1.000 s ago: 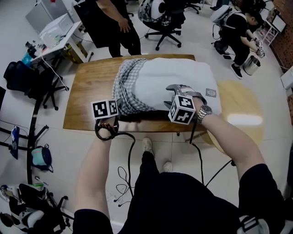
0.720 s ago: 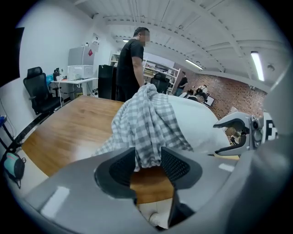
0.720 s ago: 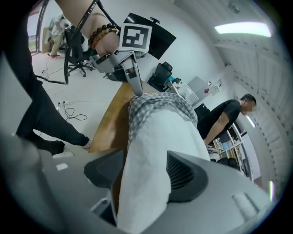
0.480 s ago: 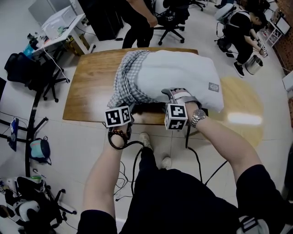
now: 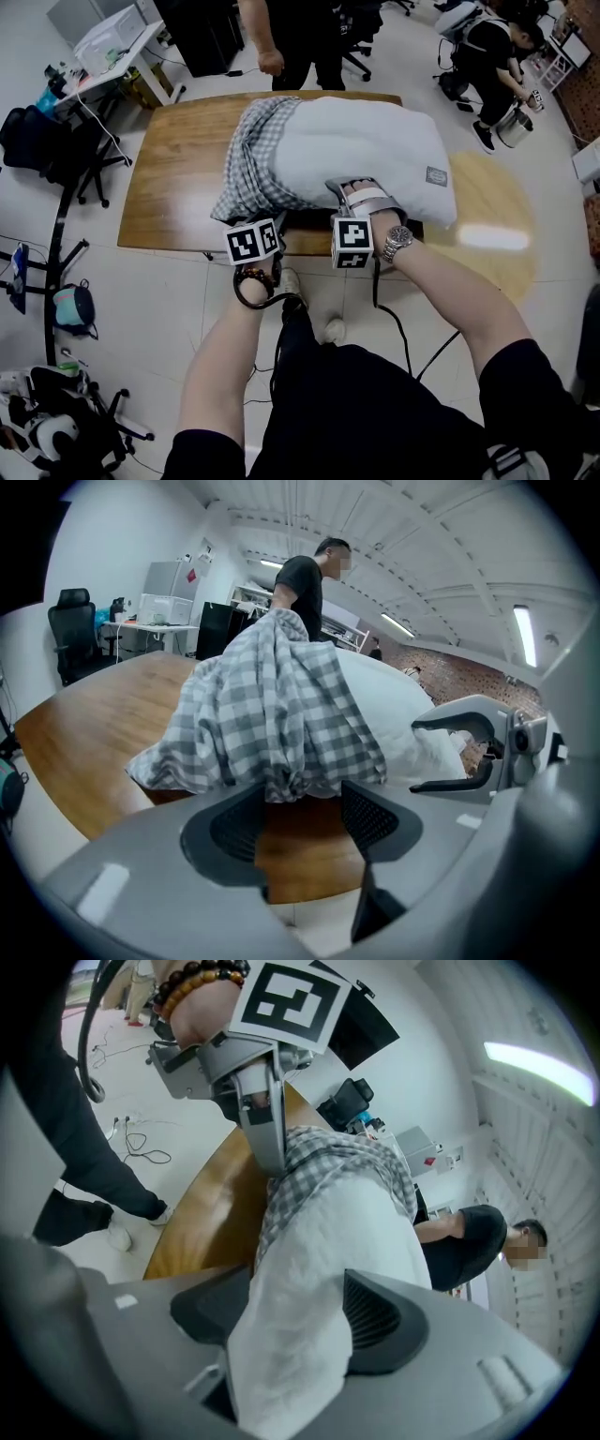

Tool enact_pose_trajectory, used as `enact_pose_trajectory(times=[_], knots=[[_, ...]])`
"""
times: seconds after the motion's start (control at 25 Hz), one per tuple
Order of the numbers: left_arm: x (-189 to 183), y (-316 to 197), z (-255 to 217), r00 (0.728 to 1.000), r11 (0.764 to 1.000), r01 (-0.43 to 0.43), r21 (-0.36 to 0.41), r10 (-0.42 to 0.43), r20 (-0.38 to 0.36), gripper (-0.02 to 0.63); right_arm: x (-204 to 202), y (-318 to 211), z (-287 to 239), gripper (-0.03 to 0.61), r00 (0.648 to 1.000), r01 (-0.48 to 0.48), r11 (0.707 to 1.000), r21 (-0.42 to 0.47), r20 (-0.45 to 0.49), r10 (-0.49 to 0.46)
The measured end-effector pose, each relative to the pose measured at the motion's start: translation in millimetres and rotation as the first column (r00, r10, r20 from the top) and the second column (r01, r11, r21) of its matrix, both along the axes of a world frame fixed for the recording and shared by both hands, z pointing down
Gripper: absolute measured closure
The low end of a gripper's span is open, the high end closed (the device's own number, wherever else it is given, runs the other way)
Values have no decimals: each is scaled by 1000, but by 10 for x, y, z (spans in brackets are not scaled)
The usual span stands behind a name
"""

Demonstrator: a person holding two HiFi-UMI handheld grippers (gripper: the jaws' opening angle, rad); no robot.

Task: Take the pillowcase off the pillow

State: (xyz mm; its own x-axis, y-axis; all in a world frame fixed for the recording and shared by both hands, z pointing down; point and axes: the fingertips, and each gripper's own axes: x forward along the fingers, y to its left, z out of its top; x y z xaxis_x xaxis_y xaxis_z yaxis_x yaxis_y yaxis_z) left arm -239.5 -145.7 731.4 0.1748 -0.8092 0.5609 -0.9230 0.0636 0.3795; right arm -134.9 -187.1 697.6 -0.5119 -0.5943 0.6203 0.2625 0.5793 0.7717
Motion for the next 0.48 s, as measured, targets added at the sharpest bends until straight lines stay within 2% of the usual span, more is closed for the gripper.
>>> enact_pose_trajectory(times=[0.2, 0.28, 0.36, 0.48], knots=[[-100, -158, 159, 997, 998, 54, -20, -55, -52, 358, -53, -152, 77, 272, 999, -6, 998, 60, -50, 9], [-171, -197, 226, 993, 996, 90, -25, -92, -72, 400, -57, -197, 104, 321, 998, -10, 996, 86, -55, 15], [-281, -244, 244, 990, 993, 117, -31, -120, -80, 489, -81, -264, 65, 425, 999, -18, 994, 109, -48, 23], [-393, -301, 189, 990, 992, 122, -41, -125, -67, 580, -101, -369, -38, 505, 999, -37, 994, 106, -24, 39]])
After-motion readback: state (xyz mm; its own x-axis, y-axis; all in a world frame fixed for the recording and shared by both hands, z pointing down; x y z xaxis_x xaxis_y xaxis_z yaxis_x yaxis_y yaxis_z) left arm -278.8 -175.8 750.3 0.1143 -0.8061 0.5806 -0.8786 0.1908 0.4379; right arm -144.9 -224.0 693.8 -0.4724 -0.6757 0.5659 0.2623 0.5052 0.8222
